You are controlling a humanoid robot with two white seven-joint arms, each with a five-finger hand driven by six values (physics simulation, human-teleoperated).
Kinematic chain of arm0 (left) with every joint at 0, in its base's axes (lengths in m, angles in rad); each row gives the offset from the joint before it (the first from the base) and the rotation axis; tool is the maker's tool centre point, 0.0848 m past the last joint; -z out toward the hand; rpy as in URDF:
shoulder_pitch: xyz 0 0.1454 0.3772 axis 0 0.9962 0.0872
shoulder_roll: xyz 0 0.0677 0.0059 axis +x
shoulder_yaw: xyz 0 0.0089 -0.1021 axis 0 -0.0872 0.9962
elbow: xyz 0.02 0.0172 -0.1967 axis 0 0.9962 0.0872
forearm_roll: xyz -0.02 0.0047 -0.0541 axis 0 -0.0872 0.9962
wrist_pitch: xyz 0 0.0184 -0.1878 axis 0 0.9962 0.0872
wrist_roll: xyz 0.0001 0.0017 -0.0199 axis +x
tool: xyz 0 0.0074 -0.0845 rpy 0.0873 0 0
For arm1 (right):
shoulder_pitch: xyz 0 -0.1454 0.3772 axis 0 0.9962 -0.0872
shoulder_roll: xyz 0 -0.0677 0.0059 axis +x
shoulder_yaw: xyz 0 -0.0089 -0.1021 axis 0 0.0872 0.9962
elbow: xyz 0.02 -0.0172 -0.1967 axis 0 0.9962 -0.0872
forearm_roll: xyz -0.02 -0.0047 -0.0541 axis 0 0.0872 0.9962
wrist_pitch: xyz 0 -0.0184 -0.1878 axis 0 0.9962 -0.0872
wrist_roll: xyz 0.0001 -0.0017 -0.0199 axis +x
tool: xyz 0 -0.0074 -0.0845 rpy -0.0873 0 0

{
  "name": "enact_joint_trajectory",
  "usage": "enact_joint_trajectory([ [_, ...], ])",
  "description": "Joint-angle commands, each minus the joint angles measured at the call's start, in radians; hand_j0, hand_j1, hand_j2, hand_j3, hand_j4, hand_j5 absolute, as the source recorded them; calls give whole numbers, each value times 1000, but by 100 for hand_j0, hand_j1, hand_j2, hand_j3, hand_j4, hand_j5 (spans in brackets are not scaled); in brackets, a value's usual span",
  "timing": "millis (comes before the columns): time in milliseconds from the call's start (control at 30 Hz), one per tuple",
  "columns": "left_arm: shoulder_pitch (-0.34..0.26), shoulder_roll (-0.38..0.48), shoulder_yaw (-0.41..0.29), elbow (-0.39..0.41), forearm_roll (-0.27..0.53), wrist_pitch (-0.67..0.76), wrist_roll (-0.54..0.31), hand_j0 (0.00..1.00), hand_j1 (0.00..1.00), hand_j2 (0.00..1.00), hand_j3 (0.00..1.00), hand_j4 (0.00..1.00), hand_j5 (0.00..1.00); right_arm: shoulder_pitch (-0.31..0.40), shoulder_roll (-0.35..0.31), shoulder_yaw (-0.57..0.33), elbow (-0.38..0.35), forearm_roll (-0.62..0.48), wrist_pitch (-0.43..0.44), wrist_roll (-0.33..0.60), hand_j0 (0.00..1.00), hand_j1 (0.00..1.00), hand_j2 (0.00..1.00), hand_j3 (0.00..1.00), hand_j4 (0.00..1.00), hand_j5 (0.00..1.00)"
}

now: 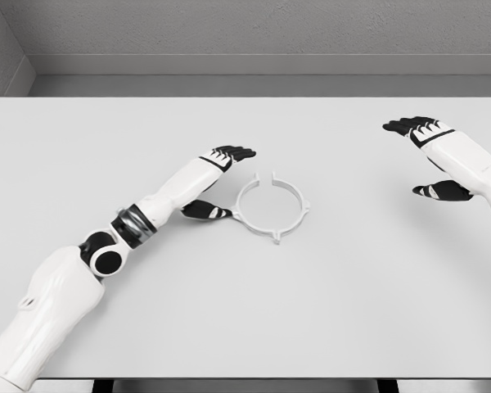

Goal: Assemble PVC drainage pipe clamps

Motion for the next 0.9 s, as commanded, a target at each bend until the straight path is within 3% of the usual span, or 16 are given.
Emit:
enact_joint_trajectory([
  [0,0,-4,1,-3,6,0,0,100,100,100,100,100,100,0,-1,0,-1,-7,3,-1,100,100,100,100,100,100],
  [867,3,-32,1,-8,4,0,0,100,100,100,100,100,100,0,-1,0,-1,-7,3,-1,100,100,100,100,100,100],
])
